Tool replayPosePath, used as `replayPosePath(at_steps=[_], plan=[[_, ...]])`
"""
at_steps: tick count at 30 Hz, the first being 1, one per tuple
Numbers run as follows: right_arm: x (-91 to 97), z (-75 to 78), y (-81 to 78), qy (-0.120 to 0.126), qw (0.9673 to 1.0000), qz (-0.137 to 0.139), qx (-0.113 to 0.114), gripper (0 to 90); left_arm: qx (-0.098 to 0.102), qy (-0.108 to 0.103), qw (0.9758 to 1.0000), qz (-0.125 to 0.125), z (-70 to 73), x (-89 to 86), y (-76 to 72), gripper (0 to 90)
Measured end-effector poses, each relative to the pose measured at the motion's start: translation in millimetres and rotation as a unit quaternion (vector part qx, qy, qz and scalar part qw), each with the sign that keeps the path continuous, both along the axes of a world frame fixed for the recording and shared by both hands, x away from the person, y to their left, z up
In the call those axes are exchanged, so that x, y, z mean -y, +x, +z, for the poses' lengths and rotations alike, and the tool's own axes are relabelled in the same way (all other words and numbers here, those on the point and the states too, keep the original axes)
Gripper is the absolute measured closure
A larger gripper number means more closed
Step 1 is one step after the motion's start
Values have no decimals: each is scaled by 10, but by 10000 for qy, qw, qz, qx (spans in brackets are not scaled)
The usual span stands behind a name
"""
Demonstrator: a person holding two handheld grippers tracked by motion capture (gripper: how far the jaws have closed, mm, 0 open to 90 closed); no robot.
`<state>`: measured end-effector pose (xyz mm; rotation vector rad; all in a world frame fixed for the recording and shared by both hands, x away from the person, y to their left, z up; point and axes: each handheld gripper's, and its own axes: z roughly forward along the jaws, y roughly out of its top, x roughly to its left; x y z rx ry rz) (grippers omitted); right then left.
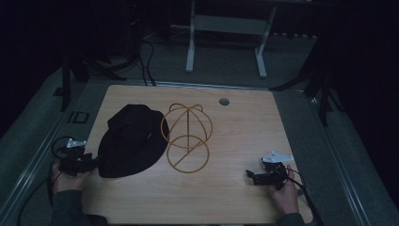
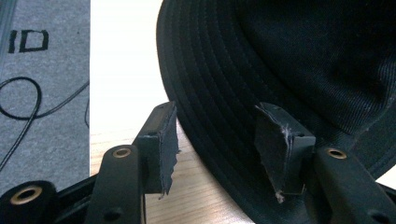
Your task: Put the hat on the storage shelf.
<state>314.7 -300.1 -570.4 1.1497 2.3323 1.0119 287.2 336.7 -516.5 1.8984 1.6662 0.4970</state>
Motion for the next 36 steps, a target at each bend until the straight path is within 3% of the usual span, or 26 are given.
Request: replayPosePath(at_steps=[18, 26, 31, 36], plan=[[6, 1, -6, 9, 10000, -44, 13, 134, -118, 143, 9988, -453, 250, 25, -43, 489], [8, 1, -5, 7, 10000, -72, 17, 135, -297, 336, 9963, -729, 340, 74, -14, 504], [8, 1, -4, 9, 10000, -76, 19, 135, -377, 344, 9954, -810, 388, 79, -1, 516], [9, 1, -5, 8, 10000, -79, 17, 135, -497, 413, 9928, -1005, 436, 102, 19, 525]])
